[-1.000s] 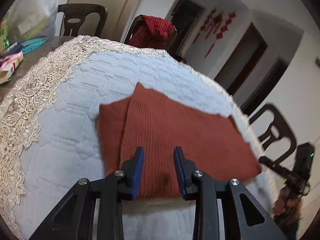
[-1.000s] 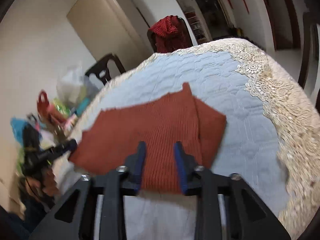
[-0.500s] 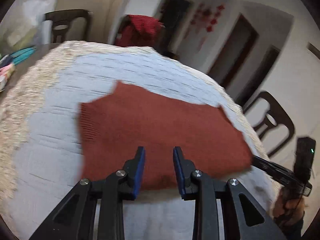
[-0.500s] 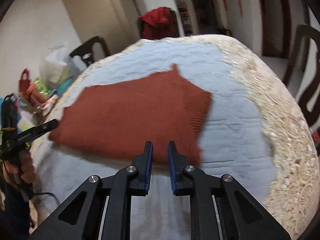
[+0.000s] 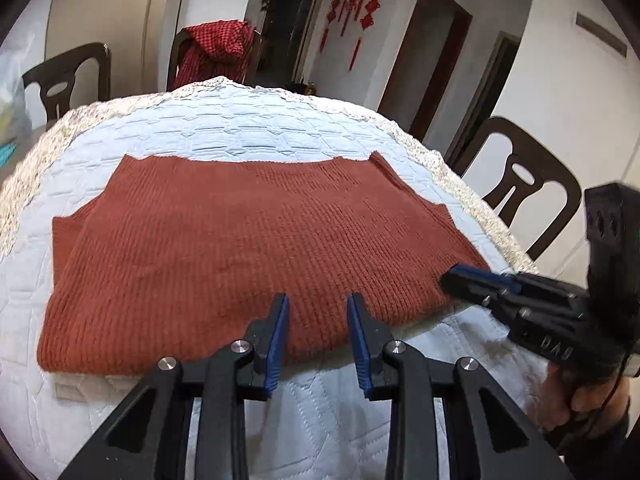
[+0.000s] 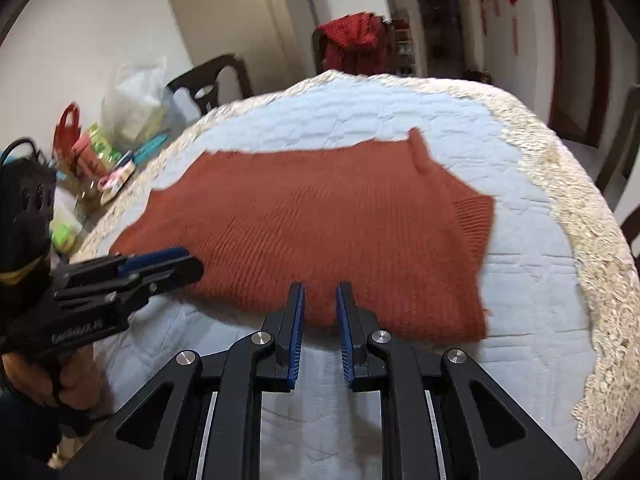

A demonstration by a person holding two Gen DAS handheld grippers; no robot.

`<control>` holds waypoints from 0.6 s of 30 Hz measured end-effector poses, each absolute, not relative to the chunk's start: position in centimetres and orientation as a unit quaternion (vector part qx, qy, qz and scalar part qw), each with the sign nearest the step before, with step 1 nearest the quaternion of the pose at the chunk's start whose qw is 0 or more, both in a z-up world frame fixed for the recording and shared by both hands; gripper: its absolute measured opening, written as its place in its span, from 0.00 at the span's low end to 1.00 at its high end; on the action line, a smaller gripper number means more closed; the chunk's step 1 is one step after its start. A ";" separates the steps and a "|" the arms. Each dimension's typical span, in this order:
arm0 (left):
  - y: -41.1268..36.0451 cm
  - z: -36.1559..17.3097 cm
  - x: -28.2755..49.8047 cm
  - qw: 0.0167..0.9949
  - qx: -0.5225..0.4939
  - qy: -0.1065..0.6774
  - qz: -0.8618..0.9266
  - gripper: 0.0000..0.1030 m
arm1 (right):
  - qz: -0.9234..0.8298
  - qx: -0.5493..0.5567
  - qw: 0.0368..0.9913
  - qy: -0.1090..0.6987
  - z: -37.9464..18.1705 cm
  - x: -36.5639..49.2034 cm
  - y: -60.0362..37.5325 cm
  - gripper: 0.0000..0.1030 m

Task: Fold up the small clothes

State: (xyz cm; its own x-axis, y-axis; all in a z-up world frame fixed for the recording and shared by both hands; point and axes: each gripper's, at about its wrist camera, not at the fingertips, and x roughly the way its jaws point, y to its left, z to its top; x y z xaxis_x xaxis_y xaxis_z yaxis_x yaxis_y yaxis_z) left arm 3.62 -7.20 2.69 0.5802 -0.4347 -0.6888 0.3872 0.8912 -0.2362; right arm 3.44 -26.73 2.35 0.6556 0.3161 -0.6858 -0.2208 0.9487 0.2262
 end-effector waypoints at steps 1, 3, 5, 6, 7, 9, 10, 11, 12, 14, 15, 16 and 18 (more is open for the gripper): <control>-7.5 2.1 3.8 0.884 -0.028 0.405 -0.232 0.32 | 0.141 0.068 0.909 0.385 2.3 3.5 -27.1 0.16; -7.8 1.1 4.3 0.878 -0.027 0.417 -0.232 0.32 | 0.121 0.076 0.910 0.390 1.9 3.7 -28.1 0.16; -7.7 1.5 4.2 0.877 -0.028 0.419 -0.234 0.32 | 0.110 0.087 0.902 0.409 0.8 4.3 -28.8 0.16; -7.2 1.8 4.0 0.876 -0.033 0.418 -0.237 0.32 | 0.117 0.102 0.900 0.406 0.8 4.2 -29.2 0.16; -6.6 2.2 3.9 0.878 -0.041 0.414 -0.237 0.32 | 0.119 0.105 0.901 0.403 1.1 4.0 -29.3 0.16; -4.9 3.1 3.6 0.890 -0.052 0.395 -0.222 0.32 | 0.120 0.100 0.911 0.382 2.1 3.4 -29.5 0.16; -3.8 3.4 3.4 0.898 -0.055 0.387 -0.204 0.32 | 0.117 0.102 0.914 0.375 2.3 3.3 -29.8 0.16; -2.5 3.6 3.4 0.904 -0.058 0.383 -0.182 0.32 | 0.112 0.109 0.914 0.374 2.3 3.3 -30.3 0.16; -1.4 3.6 3.4 0.907 -0.063 0.382 -0.166 0.32 | 0.101 0.117 0.911 0.382 1.9 3.5 -30.9 0.16; 1.0 3.5 3.5 0.911 -0.073 0.383 -0.137 0.32 | 0.079 0.130 0.904 0.399 0.8 4.0 -32.0 0.16; 1.9 3.2 3.5 0.911 -0.076 0.387 -0.122 0.32 | 0.087 0.147 0.903 0.393 0.7 3.9 -32.5 0.16; 2.9 2.9 3.6 0.911 -0.078 0.392 -0.107 0.32 | 0.090 0.154 0.902 0.394 0.6 3.9 -32.7 0.16; 4.0 2.6 3.4 0.910 -0.085 0.394 -0.095 0.32 | 0.088 0.145 0.903 0.395 0.9 3.9 -32.4 0.16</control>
